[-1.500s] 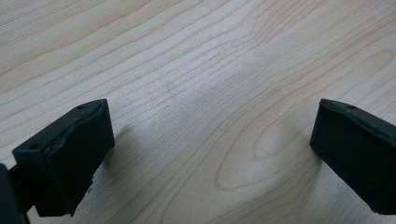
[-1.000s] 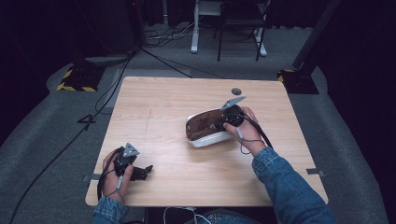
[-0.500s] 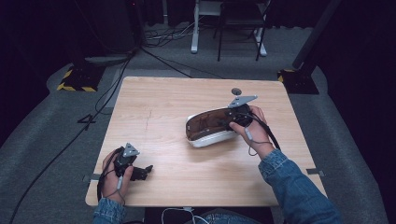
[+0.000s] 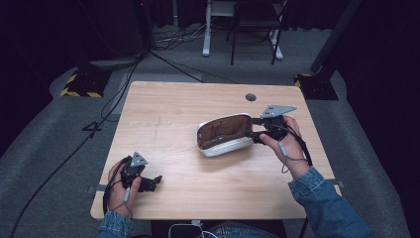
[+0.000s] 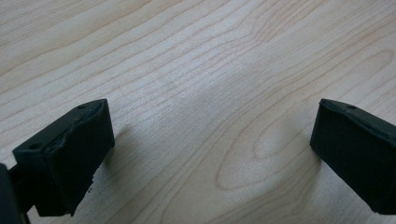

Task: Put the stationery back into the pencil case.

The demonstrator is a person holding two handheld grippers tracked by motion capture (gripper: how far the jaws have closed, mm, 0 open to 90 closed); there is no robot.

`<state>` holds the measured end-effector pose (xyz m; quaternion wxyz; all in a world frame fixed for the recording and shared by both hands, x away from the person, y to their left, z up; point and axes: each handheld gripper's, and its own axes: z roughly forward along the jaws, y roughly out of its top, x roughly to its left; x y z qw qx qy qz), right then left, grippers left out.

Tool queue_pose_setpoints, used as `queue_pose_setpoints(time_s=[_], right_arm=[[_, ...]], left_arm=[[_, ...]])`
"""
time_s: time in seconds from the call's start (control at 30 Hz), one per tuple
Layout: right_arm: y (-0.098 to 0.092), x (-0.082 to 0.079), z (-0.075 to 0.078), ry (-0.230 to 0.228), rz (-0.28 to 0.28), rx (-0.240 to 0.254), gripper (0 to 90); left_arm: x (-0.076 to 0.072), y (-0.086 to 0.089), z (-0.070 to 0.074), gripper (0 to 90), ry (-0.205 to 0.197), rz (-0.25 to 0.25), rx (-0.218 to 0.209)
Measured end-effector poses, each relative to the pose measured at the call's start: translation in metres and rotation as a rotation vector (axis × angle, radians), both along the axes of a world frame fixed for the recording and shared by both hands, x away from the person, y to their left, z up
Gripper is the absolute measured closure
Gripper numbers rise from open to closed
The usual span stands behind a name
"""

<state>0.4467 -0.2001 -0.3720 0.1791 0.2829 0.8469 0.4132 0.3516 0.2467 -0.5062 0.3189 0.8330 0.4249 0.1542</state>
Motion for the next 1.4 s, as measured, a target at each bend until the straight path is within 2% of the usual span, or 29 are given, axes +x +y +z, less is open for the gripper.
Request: queue_pose_setpoints(time_s=[0.3, 0.6, 0.87, 1.03, 1.13, 1.2, 1.4], right_arm=[[-0.035, -0.018, 0.002, -0.005, -0.063, 0.022, 32.2], [-0.068, -0.034, -0.009, 0.003, -0.122, 0.027, 28.7], [-0.091, -0.043, -0.026, 0.020, -0.167, 0.031, 24.9], [-0.105, -0.049, -0.049, 0.047, -0.192, 0.022, 21.8], [-0.108, -0.050, -0.056, 0.060, -0.196, 0.019, 20.8], [-0.110, -0.051, -0.069, 0.092, -0.185, -0.002, 19.8], [-0.112, -0.052, -0.083, 0.110, -0.201, -0.021, 18.9]], left_arm=[[0.000, 0.000, 0.000, 0.1, 0.000, 0.001, -0.001], [0.000, 0.000, 0.000, 0.1, -0.001, -0.001, 0.001], [0.000, 0.000, 0.000, 0.1, -0.001, -0.001, 0.001], [0.000, 0.000, 0.000, 0.1, 0.000, 0.001, -0.001], [0.000, 0.000, 0.000, 0.1, 0.000, 0.001, 0.000], [0.000, 0.000, 0.000, 0.1, -0.001, -0.001, 0.001], [0.000, 0.000, 0.000, 0.1, -0.001, -0.001, 0.000]])
